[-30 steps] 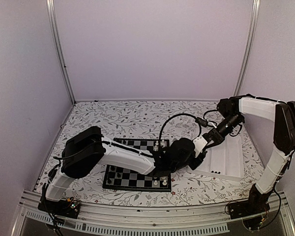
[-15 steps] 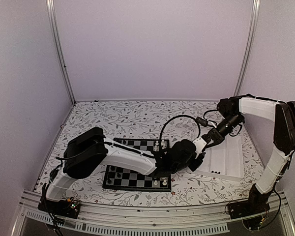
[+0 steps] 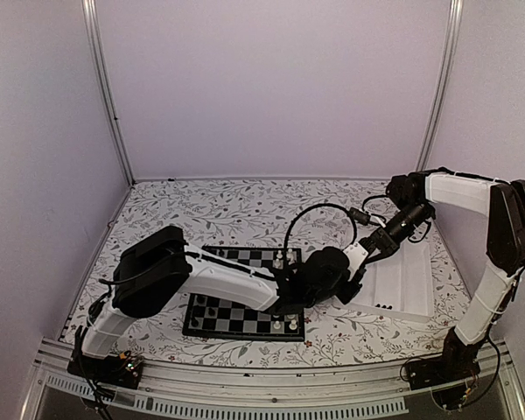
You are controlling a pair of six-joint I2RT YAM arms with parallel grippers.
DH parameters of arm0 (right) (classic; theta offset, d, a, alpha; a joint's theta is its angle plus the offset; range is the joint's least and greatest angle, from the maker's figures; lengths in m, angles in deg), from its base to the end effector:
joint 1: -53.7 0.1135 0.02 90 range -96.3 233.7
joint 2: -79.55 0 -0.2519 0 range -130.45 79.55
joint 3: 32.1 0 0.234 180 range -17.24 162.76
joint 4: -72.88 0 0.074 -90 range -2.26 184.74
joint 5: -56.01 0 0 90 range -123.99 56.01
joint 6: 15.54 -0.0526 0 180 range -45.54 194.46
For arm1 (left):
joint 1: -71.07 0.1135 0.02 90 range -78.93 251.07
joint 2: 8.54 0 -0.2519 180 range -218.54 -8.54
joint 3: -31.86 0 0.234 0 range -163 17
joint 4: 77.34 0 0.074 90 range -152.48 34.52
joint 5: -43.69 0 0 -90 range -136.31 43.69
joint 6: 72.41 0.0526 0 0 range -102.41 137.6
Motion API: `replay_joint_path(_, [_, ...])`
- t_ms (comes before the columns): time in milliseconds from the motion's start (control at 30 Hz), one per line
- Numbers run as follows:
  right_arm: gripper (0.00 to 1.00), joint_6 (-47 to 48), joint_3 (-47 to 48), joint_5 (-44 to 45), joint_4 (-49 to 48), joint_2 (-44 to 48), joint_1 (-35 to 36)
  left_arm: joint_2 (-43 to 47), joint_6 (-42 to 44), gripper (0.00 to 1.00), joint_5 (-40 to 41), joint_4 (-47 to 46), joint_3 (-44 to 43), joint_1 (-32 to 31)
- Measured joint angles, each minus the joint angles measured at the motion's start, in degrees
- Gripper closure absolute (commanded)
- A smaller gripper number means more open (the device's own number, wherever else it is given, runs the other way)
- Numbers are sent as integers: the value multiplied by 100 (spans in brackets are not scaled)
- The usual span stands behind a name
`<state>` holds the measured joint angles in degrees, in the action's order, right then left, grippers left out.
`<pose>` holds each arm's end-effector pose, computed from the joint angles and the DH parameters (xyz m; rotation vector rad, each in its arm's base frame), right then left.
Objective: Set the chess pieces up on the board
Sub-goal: Place the chess piece on the chessboard.
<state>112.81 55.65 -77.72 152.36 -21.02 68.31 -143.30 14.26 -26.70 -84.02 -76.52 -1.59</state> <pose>0.2713 0.1083 0.1973 -1.2333 2.5266 1.1157 0.1728 -0.4943 0.1467 0.9004 1.7131 -0.5711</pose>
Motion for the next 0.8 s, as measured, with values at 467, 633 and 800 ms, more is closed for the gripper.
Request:
replay_joint_path(467, [70, -31, 0, 4, -22, 0, -7, 2, -52, 88, -238, 4, 0, 57])
replay_joint_path(633, [50, -59, 339, -31, 166, 0, -61, 118, -114, 91, -496, 190, 98, 85])
replay_joint_path(800, [44, -4, 1399, -417, 160, 151, -658, 807, -214, 91, -789, 1222, 308, 116])
